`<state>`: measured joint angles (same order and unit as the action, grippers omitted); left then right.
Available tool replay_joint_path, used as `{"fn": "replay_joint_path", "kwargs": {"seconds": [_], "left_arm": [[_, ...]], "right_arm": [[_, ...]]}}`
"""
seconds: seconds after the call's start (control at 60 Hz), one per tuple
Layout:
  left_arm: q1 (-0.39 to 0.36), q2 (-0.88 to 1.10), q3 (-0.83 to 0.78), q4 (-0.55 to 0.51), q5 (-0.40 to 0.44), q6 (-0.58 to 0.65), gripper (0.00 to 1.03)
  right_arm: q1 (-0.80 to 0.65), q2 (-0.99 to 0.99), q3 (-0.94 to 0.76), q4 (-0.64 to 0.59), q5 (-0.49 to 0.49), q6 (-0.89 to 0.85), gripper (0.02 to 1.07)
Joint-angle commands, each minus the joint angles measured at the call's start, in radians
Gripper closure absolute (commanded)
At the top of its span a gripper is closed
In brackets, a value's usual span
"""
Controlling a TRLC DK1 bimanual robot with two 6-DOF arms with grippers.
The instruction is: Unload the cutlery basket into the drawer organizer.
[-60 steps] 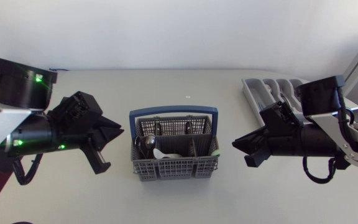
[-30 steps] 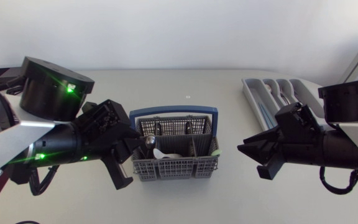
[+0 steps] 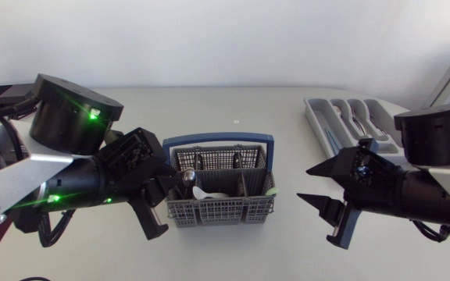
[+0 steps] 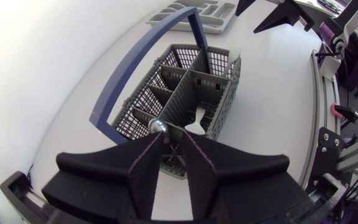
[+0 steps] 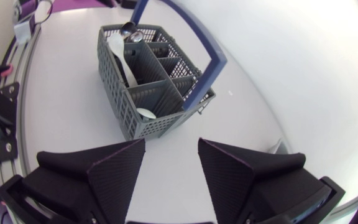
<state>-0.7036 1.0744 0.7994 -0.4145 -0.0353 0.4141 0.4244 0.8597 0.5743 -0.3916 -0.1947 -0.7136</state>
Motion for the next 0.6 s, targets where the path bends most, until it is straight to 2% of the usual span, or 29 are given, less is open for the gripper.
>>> {"fn": "replay_joint_path", "kwargs": {"seconds": [0.0, 0.1, 0.417, 0.583], "left_arm": [[0.0, 0.002, -0.009, -0.009, -0.006, -0.018, 0.78], [0.0, 0.001, -0.012, -0.009, -0.006, -0.017, 0.78], [0.006, -0.01, -0.034, -0.006, -0.006, -0.008, 0.78], [0.016, -0.019, -0.046, -0.004, -0.003, 0.008, 0.78]], "right_arm": [[0.079, 0.004, 0.004, 0.013, 0.069, -0.116, 0.41], [0.172, 0.004, -0.007, 0.053, 0.164, -0.185, 0.41], [0.264, 0.119, 0.009, 0.106, 0.255, -0.331, 0.42], [0.289, 0.171, 0.016, 0.148, 0.293, -0.391, 0.63]]}}
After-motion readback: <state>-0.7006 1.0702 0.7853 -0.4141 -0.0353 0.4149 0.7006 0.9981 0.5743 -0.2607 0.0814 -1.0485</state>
